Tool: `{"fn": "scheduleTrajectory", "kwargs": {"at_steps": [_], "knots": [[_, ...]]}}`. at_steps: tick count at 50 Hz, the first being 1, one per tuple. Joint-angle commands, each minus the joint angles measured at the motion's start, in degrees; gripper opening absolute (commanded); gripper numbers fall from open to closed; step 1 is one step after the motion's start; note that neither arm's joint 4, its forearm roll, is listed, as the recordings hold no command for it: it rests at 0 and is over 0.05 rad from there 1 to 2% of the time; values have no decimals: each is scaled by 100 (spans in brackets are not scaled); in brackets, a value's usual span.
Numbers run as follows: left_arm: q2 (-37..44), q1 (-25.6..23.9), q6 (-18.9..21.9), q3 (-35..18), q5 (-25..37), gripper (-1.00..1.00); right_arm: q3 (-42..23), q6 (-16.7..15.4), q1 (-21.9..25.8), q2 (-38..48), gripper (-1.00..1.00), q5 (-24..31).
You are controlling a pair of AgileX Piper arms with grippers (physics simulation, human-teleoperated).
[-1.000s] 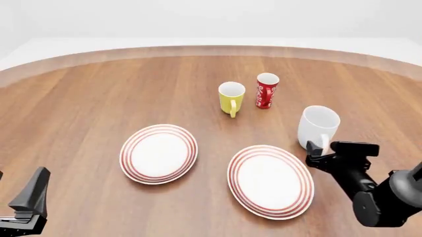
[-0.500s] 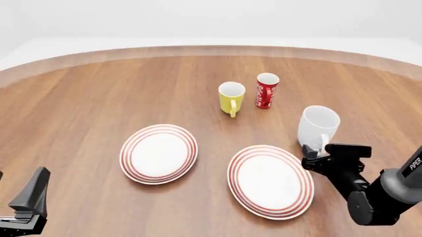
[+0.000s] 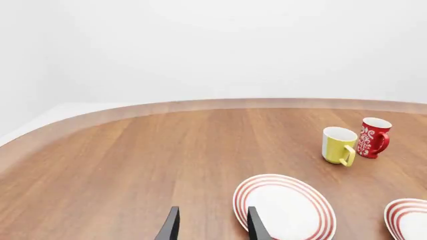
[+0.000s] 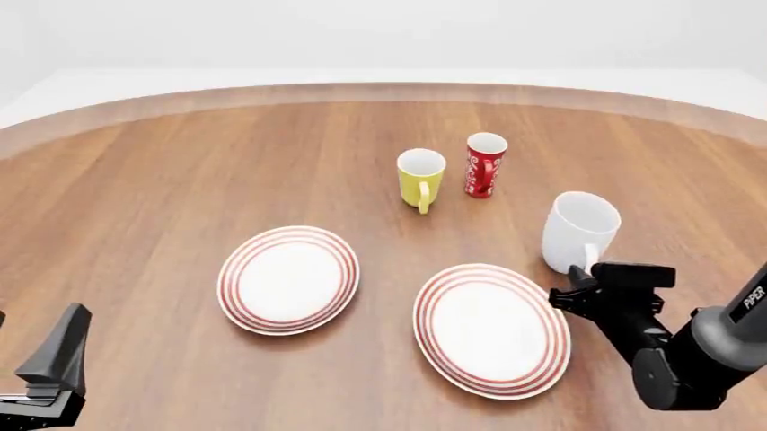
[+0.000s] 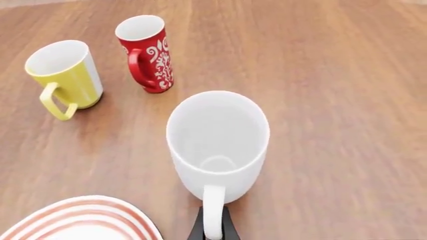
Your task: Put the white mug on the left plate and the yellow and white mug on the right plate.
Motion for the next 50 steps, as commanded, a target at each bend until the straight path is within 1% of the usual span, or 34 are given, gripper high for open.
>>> {"fn": "scheduleTrajectory", "kwargs": {"at_steps": [1,12,20,38,50], "knots": [[0,0,0,0,0,100,17,4,-32,-25,-100,-1],[0,0,0,0,0,100,81,-35,-66,-269,-100,94],[0,0,0,0,0,100,157,-108,-99,-641,-100,277],[0,0,0,0,0,100,231,-326,-11,-1677,-100,972],[0,0,0,0,0,100,282,-463,145,-2618,-100,1635]]}}
